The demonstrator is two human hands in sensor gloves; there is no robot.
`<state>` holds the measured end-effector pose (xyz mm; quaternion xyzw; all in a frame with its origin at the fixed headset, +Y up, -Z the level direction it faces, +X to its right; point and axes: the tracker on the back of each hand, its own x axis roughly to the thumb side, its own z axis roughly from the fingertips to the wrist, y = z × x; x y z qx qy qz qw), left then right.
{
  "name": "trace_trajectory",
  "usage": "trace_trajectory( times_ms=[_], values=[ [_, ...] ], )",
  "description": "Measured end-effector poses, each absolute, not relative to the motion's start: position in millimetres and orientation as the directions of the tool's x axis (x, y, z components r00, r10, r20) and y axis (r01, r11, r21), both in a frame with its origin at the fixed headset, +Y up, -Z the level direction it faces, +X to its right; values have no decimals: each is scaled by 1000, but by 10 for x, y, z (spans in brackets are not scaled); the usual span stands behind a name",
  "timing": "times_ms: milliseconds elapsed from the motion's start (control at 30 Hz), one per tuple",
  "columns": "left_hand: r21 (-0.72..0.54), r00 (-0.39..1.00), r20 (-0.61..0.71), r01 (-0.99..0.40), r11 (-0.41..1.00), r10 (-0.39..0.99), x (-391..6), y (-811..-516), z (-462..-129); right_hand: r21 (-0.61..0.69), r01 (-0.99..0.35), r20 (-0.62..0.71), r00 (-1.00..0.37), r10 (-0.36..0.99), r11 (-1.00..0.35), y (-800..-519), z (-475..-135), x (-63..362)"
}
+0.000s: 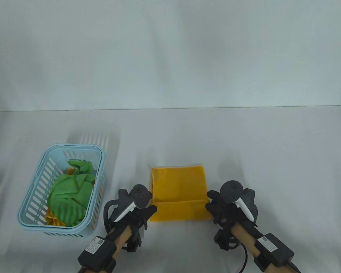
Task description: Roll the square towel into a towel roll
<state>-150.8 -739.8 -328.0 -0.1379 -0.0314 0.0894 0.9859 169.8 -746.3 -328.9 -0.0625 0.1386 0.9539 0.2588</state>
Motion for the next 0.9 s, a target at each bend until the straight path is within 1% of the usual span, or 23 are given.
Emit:
trace_trajectory(
  times_ms=[100, 167, 200, 267, 367, 400, 467, 567, 733, 900],
  values=[
    [-211, 986, 92, -117, 971, 139, -1457, -7295, -3226, 205, -503, -143, -864, 483, -839, -7367, -3233, 1660],
    [-172, 982, 143, -95, 981, 120, -1396, -7220, -3169, 190, -482, -81, -876, 475, -855, -7295, -3170, 1591],
    [-169, 978, 171, -91, 981, 120, -1367, -7202, -3147, 189, -470, -52, -882, 469, -862, -7276, -3147, 1557],
    [-214, 950, 284, -67, 974, 128, -1261, -7204, -3093, 229, -434, 52, -888, 456, -871, -7266, -3094, 1436],
    [-225, 942, 327, 2, 974, 74, -1157, -7279, -3046, 262, -326, 121, -923, 366, -908, -7315, -3048, 1302],
    [-223, 939, 342, 44, 974, 36, -1121, -7322, -3042, 266, -264, 133, -942, 307, -927, -7354, -3041, 1252],
    [-219, 935, 353, 107, 970, -23, -1078, -7398, -3050, 259, -193, 151, -960, 237, -947, -7408, -3049, 1210],
    [-215, 933, 355, 146, 966, -62, -1056, -7464, -3072, 252, -126, 167, -971, 172, -959, -7480, -3063, 1189],
    [-235, 934, 350, 161, 959, -72, -1053, -7534, -3094, 271, -99, 161, -976, 146, -958, -7562, -3082, 1177],
    [-260, 942, 326, 170, 950, -79, -1068, -7598, -3128, 300, -101, 138, -979, 148, -949, -7640, -3115, 1201]
  ],
)
